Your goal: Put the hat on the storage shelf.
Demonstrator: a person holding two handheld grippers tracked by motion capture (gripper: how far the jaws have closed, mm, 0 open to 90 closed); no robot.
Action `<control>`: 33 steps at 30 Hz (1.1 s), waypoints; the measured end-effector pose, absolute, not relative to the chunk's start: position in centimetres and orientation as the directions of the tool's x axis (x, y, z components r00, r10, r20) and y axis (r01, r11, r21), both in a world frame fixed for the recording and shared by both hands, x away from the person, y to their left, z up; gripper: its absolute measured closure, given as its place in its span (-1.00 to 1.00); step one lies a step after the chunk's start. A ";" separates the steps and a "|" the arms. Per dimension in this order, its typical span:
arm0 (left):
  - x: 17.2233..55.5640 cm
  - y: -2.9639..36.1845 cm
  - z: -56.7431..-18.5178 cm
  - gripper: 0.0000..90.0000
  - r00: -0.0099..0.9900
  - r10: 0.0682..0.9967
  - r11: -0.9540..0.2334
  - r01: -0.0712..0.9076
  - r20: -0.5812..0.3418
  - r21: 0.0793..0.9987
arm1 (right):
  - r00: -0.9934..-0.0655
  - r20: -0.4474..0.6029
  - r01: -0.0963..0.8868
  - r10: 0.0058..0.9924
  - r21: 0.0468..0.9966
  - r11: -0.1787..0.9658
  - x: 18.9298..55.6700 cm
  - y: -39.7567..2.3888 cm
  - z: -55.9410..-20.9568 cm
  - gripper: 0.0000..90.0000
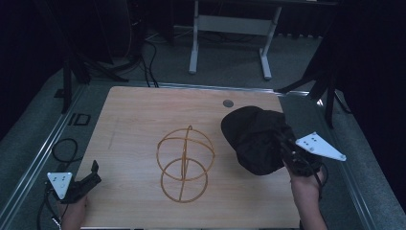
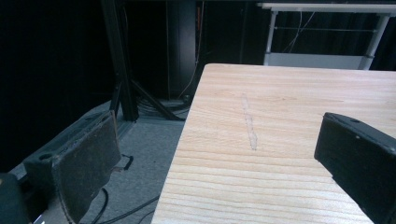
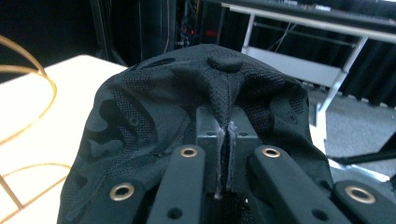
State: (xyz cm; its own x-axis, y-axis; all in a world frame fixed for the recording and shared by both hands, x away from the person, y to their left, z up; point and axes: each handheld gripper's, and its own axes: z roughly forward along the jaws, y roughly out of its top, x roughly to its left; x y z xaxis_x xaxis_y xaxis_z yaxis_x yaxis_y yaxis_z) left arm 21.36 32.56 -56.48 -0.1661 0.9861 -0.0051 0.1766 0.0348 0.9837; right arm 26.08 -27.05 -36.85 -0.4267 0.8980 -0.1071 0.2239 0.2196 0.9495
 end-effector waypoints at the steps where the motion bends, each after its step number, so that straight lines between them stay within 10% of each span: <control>1: 21.4 32.6 -56.5 -0.99 -0.167 0.986 0.035 0.177 -0.005 0.984 | -0.429 -0.111 0.207 0.896 0.954 0.218 26.0 -27.0 -35.9 0.92; 33: 21.4 32.6 -56.5 -0.99 -0.163 0.987 0.034 0.179 -0.005 0.983 | -0.508 -0.155 0.008 0.848 0.983 0.184 24.7 -23.0 -27.1 0.92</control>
